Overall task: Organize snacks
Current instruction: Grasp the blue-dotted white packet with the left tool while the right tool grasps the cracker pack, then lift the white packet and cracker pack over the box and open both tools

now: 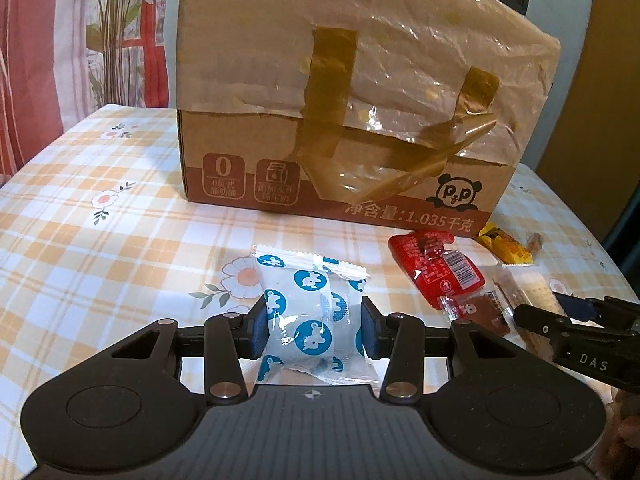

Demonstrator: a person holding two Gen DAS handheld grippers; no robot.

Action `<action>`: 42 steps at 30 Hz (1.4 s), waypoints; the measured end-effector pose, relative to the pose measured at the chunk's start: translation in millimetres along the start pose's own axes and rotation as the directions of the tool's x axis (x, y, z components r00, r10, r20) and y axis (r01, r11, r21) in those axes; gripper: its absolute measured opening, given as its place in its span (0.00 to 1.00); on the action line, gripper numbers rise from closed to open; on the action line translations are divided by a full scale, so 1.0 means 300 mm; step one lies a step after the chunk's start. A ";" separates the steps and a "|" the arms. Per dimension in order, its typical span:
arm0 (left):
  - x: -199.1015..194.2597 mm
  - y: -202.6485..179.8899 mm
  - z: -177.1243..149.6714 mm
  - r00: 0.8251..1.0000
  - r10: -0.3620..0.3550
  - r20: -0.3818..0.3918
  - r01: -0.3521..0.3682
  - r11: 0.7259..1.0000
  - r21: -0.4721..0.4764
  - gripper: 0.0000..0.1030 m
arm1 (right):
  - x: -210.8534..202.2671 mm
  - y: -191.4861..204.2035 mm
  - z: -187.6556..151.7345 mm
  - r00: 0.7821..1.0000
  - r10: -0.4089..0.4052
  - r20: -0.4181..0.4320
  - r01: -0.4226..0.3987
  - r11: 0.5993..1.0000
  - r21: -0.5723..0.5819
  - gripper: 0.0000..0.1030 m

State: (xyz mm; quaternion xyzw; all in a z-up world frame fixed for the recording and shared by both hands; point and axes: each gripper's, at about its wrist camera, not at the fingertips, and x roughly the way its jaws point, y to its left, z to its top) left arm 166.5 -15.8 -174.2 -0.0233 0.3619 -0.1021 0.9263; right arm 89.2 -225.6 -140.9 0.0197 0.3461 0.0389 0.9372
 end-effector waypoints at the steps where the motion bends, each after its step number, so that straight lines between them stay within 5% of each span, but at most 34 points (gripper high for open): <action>1: -0.003 0.000 0.002 1.000 0.001 0.005 -0.001 1.000 -0.001 0.46 | -0.002 0.001 -0.001 1.000 -0.001 0.003 0.001 1.000 0.001 0.50; 17: -0.087 0.054 0.045 0.996 0.037 0.087 -0.032 0.998 -0.061 0.45 | -0.108 0.014 -0.001 0.991 -0.010 0.132 0.010 1.000 0.003 0.49; 42: -0.236 0.105 0.230 0.958 0.085 0.275 -0.054 0.991 -0.120 0.45 | -0.236 0.032 0.238 0.943 0.031 0.332 -0.015 0.999 -0.049 0.49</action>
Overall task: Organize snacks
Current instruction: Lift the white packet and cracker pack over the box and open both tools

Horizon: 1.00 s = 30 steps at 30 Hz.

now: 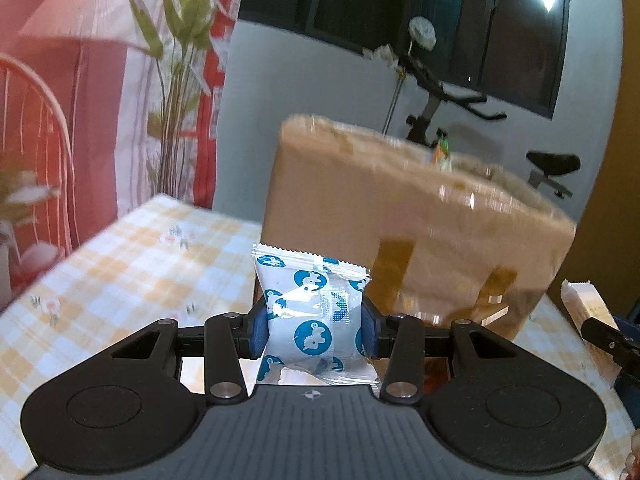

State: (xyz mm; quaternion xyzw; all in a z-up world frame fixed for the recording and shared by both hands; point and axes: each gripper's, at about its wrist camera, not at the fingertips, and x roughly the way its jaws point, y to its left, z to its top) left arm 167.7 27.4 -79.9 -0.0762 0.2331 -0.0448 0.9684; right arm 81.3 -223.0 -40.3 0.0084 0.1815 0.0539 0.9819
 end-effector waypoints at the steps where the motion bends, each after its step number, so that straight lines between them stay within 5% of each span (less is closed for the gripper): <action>1: -0.011 -0.001 0.017 1.000 -0.001 0.017 0.001 1.000 0.000 0.45 | -0.004 -0.003 0.016 1.000 0.001 0.013 -0.001 1.000 0.006 0.49; 11: -0.060 -0.044 0.203 0.986 -0.053 0.158 0.051 0.999 0.018 0.46 | -0.006 -0.025 0.230 0.989 0.050 0.139 -0.052 0.999 0.014 0.49; 17: 0.025 -0.110 0.344 0.977 -0.111 0.182 0.102 0.993 0.058 0.46 | 0.105 -0.008 0.351 0.983 0.096 0.153 -0.096 0.995 -0.008 0.49; 23: 0.203 -0.155 0.444 0.981 -0.132 0.141 0.121 0.989 0.087 0.46 | 0.292 0.046 0.428 0.986 0.119 0.117 -0.113 0.992 -0.055 0.49; 30: 0.337 -0.181 0.441 0.992 -0.092 0.083 0.080 0.987 0.138 0.46 | 0.432 0.086 0.398 0.994 0.112 0.017 -0.111 0.992 -0.058 0.49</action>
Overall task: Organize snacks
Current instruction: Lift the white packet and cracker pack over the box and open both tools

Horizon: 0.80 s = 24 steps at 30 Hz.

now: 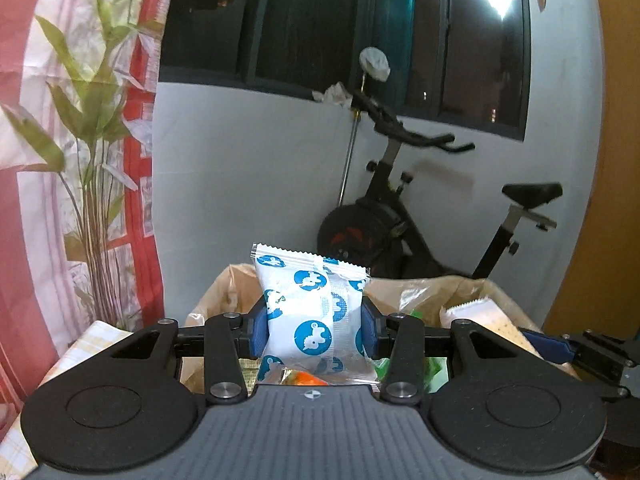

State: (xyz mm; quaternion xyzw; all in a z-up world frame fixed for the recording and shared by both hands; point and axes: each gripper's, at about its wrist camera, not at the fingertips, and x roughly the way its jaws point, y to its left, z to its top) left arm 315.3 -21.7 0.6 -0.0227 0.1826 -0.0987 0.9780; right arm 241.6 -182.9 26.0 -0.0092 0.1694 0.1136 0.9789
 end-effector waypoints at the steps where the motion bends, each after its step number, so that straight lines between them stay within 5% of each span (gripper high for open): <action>1: 0.008 0.007 -0.004 1.000 -0.002 -0.008 0.002 1.000 0.002 0.46 | 0.014 -0.001 -0.010 1.000 -0.005 -0.018 0.005 1.000 -0.005 0.49; 4: 0.040 0.018 -0.018 0.999 -0.010 -0.050 0.010 1.000 0.005 0.51 | 0.036 -0.019 -0.028 0.998 -0.017 -0.055 0.018 1.000 0.012 0.49; 6: 0.046 0.027 -0.034 0.997 -0.005 -0.073 0.005 1.000 0.006 0.64 | 0.037 -0.035 -0.029 0.998 -0.021 -0.063 0.024 0.999 0.035 0.50; 11: -0.002 0.029 -0.036 1.000 -0.005 -0.031 0.005 1.000 0.010 0.79 | -0.010 -0.039 -0.015 0.999 -0.027 -0.032 0.028 0.999 0.019 0.66; 24: -0.165 -0.012 -0.034 1.000 -0.014 0.013 0.014 0.999 0.036 0.83 | -0.179 -0.011 -0.007 1.000 0.028 -0.003 -0.028 0.999 -0.032 0.66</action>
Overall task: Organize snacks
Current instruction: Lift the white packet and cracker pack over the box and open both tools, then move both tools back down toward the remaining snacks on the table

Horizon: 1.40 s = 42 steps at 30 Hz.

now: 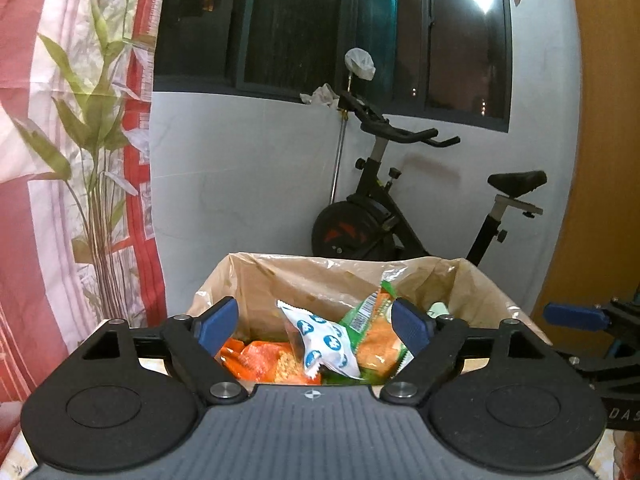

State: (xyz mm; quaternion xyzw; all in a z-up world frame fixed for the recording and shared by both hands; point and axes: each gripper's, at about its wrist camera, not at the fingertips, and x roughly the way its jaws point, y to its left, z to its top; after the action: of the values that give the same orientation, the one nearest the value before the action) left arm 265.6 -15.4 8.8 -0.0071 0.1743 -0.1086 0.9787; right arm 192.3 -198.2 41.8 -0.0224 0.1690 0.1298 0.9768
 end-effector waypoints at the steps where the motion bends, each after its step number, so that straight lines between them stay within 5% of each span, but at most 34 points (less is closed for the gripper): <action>1: -0.016 -0.002 -0.004 1.000 -0.002 0.003 0.002 1.000 -0.006 0.83 | -0.013 0.003 -0.003 1.000 0.003 0.000 -0.003 1.000 -0.003 0.66; 16: -0.158 -0.036 -0.165 1.000 -0.016 -0.005 0.016 0.998 -0.054 0.83 | -0.147 0.006 -0.118 1.000 0.009 -0.018 -0.009 1.000 0.019 0.66; 30: -0.105 -0.087 -0.366 0.991 -0.033 -0.130 0.025 0.998 -0.064 0.83 | -0.174 -0.093 -0.329 0.994 -0.049 -0.103 0.057 0.995 0.080 0.66; 42: -0.038 -0.188 -0.527 0.958 -0.109 -0.267 0.103 0.994 -0.036 0.82 | -0.180 -0.164 -0.542 0.976 -0.113 -0.185 0.128 0.989 0.070 0.66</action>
State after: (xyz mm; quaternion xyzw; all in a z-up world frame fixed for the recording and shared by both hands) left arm 189.2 -64.2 -132.9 -0.0121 0.3057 -0.1591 0.9387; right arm 103.4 -273.4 -93.2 -0.0043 0.2604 0.0606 0.9636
